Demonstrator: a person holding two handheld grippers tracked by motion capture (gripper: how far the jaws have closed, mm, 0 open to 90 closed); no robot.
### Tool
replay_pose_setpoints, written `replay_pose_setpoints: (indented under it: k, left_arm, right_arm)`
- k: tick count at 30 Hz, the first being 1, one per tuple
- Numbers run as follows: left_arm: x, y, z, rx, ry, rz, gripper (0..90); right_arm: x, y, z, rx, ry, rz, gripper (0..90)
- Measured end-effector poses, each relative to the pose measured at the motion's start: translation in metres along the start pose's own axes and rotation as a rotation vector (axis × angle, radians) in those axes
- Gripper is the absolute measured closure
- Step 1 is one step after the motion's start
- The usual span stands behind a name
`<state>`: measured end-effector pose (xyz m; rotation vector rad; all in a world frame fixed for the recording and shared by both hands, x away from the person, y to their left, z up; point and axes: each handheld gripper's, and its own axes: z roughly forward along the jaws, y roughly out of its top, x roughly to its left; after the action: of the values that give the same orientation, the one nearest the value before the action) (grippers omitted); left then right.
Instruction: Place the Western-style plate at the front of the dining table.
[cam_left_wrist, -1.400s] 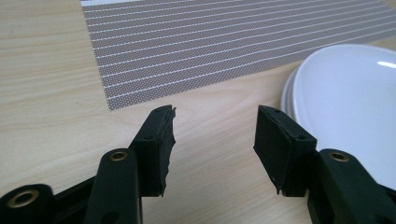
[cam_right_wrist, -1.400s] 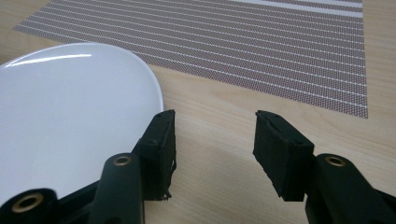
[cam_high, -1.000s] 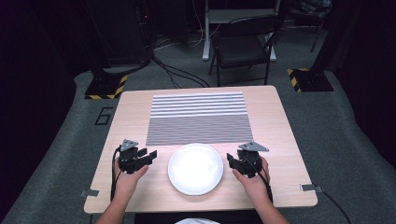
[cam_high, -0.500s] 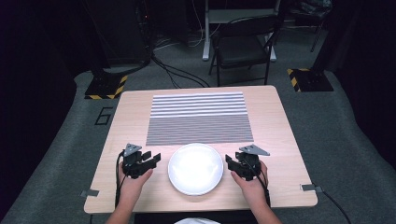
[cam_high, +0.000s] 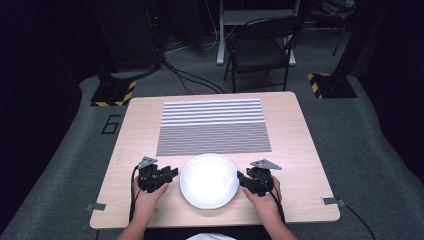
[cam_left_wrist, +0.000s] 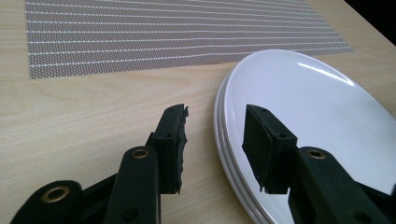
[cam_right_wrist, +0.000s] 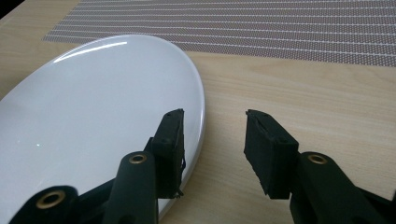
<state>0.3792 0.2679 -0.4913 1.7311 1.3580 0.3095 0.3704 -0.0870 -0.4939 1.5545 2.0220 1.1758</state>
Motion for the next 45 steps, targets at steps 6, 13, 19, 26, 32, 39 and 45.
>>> replay_pose_setpoints:
  k: [6,13,19,26,32,39,45]
  left_arm:
    - [-0.003,-0.002,0.005,0.022,-0.042,-0.01,60.5]
    - [-0.008,-0.003,0.01,0.047,-0.079,-0.023,62.1]
    - [-0.007,-0.002,0.014,0.071,-0.115,-0.068,63.4]
    - [-0.004,-0.001,0.015,0.082,-0.136,-0.105,63.5]
    - [-0.004,-0.002,0.016,0.088,-0.14,-0.1,63.9]
    - [-0.004,-0.003,0.017,0.102,-0.148,-0.098,63.8]
    - [-0.005,-0.004,0.017,0.098,-0.15,-0.103,63.8]
  right_arm:
    - [0.003,-0.003,0.002,0.009,0.001,-0.01,57.1]
    - [0.002,-0.003,0.002,0.013,0.005,0.01,56.4]
    - [-0.003,-0.003,0.001,0.016,0.02,0.051,56.2]
    - [-0.004,-0.004,0.001,0.015,0.024,0.062,56.0]
    - [-0.003,-0.004,0.002,0.018,0.026,0.056,55.7]
    - [-0.001,-0.005,0.003,0.026,0.033,0.057,55.2]
    - [0.003,-0.006,0.005,0.032,0.056,0.049,54.3]
